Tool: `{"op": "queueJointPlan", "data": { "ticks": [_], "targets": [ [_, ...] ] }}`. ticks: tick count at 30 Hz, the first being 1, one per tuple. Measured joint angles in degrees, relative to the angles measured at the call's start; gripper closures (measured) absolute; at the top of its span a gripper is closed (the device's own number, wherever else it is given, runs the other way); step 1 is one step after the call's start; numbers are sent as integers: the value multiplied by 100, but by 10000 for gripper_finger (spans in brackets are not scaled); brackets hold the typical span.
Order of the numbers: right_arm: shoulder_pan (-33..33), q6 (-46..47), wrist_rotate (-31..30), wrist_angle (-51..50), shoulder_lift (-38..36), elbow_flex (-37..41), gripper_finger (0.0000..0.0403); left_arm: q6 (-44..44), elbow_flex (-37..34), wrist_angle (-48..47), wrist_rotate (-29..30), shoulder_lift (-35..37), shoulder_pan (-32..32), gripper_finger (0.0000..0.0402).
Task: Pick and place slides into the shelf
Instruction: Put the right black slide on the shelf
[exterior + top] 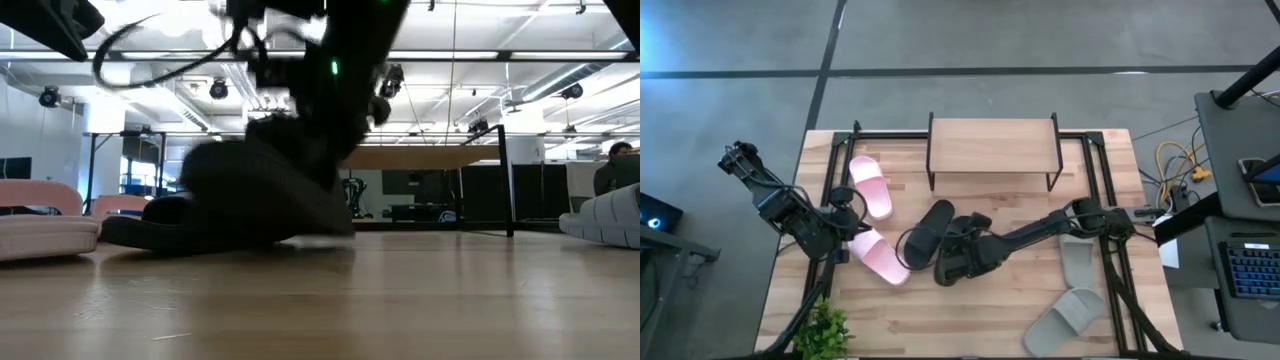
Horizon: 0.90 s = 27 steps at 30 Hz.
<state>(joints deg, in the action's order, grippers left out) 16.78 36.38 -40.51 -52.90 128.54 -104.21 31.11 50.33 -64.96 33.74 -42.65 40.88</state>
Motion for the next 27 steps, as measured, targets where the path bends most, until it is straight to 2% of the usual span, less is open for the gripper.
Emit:
{"op": "queueJointPlan", "data": {
  "ticks": [3, 6, 10, 12, 14, 16, 18, 23, 27],
  "targets": [
    [90, -28, -147, -145, -392, -348, 390, 3, 0, -1, -9, 45, 0, 402],
    [186, -364, -634, -282, -774, -805, 390, 4, 28, -1, 0, 120, 0, 402],
    [53, -1821, -1656, -285, -904, -1331, 390, 10, 26, 72, 205, 230, 1, 402],
    [-232, -2493, -1920, -322, -916, -1496, 390, 108, -7, 83, 455, 279, 2, 402],
    [-627, -2757, -1740, -491, -937, -1607, 390, 214, -8, 114, 890, 321, 2, 402],
    [-1087, -3091, -1307, -536, -945, -1620, 390, 296, -7, 137, 1420, 344, 2, 402],
    [-1525, -3776, -935, -379, -945, -1521, 390, 309, -7, 157, 1834, 366, 0, 402],
    [-2508, -5658, 399, 696, -937, -1301, 390, 319, -7, 352, 2002, 386, -2, 402],
    [-3027, -6643, 516, 1176, -937, -1300, 390, 320, -7, 355, 2426, 382, -4, 402]
  ]
}}
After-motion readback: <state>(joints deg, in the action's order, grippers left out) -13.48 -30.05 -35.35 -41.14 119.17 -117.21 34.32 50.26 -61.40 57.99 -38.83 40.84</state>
